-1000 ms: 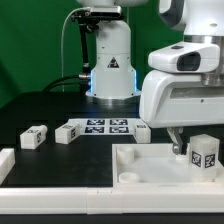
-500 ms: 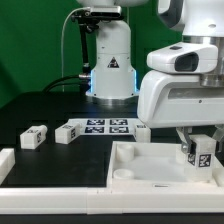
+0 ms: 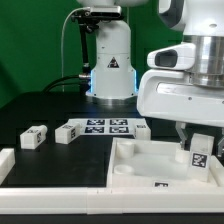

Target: Assemble one leg

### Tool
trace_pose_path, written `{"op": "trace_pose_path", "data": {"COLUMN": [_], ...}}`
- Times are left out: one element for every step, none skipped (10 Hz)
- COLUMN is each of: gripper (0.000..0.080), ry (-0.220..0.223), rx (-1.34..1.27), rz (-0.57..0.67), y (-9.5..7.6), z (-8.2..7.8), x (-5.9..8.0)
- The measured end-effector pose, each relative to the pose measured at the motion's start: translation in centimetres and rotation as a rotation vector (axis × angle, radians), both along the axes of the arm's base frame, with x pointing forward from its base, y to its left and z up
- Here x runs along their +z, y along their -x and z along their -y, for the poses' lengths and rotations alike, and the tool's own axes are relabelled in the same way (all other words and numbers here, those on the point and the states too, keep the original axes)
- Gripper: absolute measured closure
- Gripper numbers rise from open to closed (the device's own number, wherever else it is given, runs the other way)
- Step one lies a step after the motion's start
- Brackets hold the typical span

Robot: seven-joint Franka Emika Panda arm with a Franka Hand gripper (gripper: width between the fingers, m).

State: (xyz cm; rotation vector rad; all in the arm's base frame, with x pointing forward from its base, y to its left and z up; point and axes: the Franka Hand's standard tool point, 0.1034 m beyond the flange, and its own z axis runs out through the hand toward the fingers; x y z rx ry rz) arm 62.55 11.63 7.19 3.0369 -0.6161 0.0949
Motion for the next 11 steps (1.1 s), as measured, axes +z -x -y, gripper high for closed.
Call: {"op": "trace_pose_path", "data": {"gripper": [0.0507,0.0507,0.0499,0.0492,0.0489,0.0489,0.0489,0.0489,0.0286,0.0286,0.0174], "ry": [0.011,0.018,0.038,0.075,0.103,0.108,0.108,0.108,0.107,0.107,0.107], "rx": [-0.085,-0.217,-0.346,-0.453,-0.525,-0.542,-0.542,-0.542,-0.542,-0.542,-0.542], "rz": [-0.001,-0.003,-0.003,-0.011,-0.017,-0.018,-0.019,-0.019,-0.018,-0.018,-0.018], "y": [0.1,0.3,0.5,1.1,1.5,1.5,1.5,1.5,1.5,1.5,1.5], "z": [0.6,1.0,1.6,2.3,3.1,3.3,3.4,3.4,3.3,3.3,3.3], "x": [0.0,0.0,0.1,0.1,0.1,0.1,0.1,0.1,0.1,0.0,0.0]}}
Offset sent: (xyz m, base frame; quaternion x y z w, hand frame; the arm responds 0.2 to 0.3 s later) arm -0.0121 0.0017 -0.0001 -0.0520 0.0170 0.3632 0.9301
